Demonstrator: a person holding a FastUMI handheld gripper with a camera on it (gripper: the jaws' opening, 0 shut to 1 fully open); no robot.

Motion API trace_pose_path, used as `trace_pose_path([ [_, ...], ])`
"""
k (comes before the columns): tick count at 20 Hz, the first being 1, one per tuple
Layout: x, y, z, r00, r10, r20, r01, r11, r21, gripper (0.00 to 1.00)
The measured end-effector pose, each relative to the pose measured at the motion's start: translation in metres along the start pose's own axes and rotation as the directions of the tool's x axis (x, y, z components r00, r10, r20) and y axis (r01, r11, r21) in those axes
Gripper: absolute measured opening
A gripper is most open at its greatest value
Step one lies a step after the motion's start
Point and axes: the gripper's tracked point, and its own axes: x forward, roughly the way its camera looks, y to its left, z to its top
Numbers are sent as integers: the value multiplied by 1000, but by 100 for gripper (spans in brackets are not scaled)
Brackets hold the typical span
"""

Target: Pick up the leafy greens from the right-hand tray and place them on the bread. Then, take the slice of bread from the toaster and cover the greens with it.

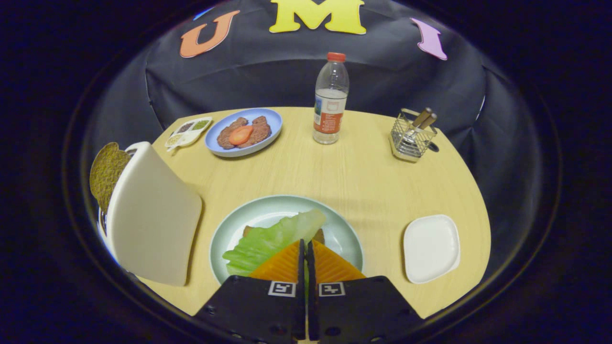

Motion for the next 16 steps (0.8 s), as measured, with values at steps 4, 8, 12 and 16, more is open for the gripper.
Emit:
trace_pose_path([
  [4,-8,-3,6,999,-14,38,13,1000,17,31],
  [8,-34,5,9,997,0,82,-2,1000,24,56],
  [12,-75,22,18,988,19,153,-27,998,50,84],
  [16,-121,38,41,957,-8,291,-15,997,76,95],
])
